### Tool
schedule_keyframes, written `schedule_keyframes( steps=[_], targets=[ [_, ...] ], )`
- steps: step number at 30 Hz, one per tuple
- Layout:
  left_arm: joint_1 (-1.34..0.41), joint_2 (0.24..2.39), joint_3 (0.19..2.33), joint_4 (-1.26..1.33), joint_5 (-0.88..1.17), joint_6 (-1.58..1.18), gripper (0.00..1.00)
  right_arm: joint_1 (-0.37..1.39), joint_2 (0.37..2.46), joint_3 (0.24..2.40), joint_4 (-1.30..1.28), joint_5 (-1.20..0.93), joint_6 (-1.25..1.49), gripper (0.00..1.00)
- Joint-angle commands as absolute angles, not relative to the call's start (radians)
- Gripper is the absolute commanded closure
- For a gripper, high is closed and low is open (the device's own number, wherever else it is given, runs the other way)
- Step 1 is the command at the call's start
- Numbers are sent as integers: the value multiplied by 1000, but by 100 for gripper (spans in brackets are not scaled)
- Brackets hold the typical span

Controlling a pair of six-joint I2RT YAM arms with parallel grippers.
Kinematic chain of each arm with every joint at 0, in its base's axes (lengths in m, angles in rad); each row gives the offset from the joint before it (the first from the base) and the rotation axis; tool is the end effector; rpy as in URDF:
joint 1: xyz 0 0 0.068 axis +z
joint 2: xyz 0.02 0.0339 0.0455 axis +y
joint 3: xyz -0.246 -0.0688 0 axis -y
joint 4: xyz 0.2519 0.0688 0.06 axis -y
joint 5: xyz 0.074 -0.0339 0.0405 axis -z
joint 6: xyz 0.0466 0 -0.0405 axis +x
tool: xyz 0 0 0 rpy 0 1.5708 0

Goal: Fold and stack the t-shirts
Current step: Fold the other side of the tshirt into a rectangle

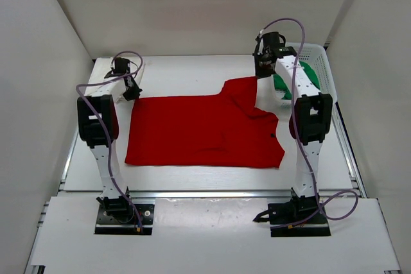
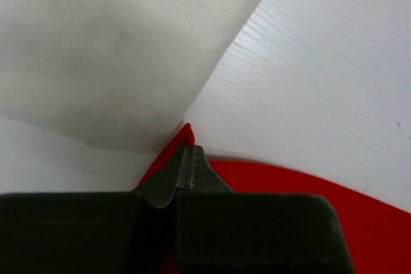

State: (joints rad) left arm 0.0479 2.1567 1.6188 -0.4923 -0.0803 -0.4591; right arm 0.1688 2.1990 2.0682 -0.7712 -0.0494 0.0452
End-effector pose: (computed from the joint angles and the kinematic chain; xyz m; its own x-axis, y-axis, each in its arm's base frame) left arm 0.4644 0.0260 0.1377 -0.7283 -0.4771 -0.4918 -0.4593 0.8726 -0.1664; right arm 0.4894 0.0857 0.2446 -0.7816 -0.0874 -0.6177 -0.1628 0.9844 0.0667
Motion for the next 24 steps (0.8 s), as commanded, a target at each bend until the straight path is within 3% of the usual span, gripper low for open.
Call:
schedule_keyframes(
  steps=[1, 11, 24],
  targets=[
    [32, 1979, 1551, -465, -60, -468, 100, 166, 2088, 2063, -845, -77, 74, 100],
    [80, 1783, 1298, -445, -32, -445, 100, 106, 1688, 1484, -644, -149, 72, 100],
    [75, 1595, 1052, -420, -17, -434, 100, 156, 1396, 1134, -589, 0, 113, 100]
  ],
)
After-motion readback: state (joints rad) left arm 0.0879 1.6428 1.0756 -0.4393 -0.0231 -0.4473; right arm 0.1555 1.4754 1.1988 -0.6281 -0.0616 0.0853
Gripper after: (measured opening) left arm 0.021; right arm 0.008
